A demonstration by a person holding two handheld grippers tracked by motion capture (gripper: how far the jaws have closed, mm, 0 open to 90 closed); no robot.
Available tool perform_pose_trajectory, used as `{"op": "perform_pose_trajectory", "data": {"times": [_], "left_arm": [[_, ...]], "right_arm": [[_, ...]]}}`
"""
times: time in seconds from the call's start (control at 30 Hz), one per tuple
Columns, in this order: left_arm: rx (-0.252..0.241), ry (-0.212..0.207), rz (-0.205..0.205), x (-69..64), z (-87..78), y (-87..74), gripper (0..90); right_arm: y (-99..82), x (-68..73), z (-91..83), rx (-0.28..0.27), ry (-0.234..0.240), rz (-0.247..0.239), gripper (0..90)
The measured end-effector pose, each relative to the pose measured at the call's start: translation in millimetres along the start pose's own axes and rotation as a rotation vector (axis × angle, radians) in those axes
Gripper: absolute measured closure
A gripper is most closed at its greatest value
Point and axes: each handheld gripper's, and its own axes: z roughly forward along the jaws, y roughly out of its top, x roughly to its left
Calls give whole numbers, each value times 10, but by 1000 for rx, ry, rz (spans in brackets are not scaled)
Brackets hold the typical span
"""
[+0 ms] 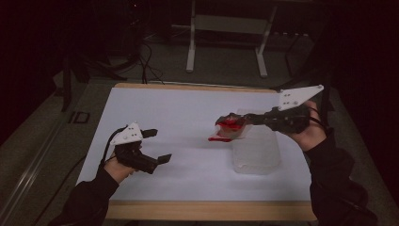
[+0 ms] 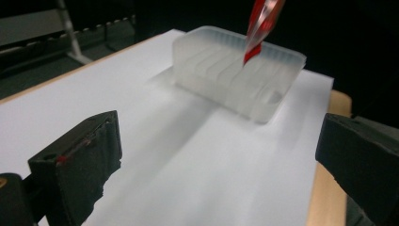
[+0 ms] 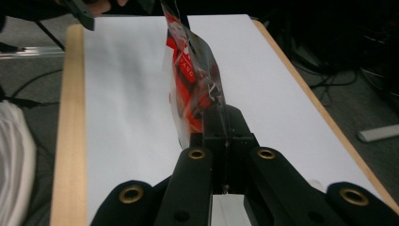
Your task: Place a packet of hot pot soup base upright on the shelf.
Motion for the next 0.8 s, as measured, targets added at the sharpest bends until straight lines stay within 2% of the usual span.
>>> {"op": "perform_pose_trajectory", "data": {"times": [0.1,0.2,0.33,0.53,0.67,0.8], "left_arm": [[-1,56,6,20,-6,-126,9],[12,83,-13,59,-5,-257,9],[4,86,-17,91,-15,-415,9],[12,82,-14,79,-8,-592,9],[7,73,-32,78,15,-640,9],[7,74,-22,78,26,-642,9]], "right_arm": [[-74,-43,-63,12,-25,-4,900],[-173,-98,-122,35,-52,8,900],[-300,-162,-176,57,-80,25,900],[-506,-258,-211,77,-95,39,900],[-630,-313,-197,95,-102,45,900],[-728,-352,-179,113,-115,58,900]]}}
